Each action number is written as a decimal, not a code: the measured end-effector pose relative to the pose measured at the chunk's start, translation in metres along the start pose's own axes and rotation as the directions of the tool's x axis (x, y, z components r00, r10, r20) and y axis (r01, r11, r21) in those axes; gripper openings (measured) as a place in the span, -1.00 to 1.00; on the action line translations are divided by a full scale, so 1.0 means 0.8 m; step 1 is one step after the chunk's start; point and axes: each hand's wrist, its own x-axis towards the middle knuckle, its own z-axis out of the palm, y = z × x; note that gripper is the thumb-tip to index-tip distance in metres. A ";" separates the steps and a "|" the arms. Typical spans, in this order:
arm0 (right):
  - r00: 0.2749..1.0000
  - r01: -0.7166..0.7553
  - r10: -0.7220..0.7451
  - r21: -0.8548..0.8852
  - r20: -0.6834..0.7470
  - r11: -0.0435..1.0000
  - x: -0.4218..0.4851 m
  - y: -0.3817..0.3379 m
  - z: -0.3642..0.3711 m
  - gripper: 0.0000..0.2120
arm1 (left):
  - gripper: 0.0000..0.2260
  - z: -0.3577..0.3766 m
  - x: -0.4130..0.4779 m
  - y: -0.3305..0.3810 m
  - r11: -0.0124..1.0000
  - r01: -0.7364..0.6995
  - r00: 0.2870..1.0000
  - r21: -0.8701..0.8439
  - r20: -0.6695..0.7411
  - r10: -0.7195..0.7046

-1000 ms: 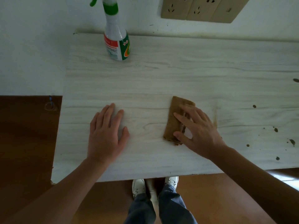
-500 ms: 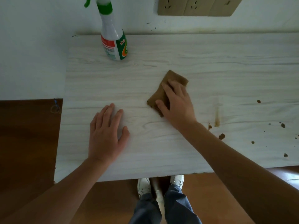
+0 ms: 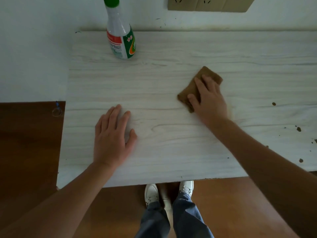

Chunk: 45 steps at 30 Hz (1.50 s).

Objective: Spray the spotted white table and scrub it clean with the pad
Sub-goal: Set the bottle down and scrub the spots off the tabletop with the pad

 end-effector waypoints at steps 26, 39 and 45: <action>0.978 0.183 -0.195 0.151 0.070 0.972 0.016 -0.159 0.051 -0.41 | -0.48 0.000 -0.001 -0.002 1.000 -0.003 1.000 -0.001 0.003 0.003; 0.924 0.341 -0.344 0.049 0.164 0.939 -0.096 0.030 -0.012 -0.40 | -0.47 -0.007 -0.001 0.001 1.000 0.022 0.999 -0.018 -0.029 -0.023; 0.996 0.038 -0.039 0.010 0.086 0.999 -0.077 0.190 -0.077 -0.40 | -0.45 -0.009 -0.002 0.025 0.995 0.084 0.996 0.045 -0.004 -0.084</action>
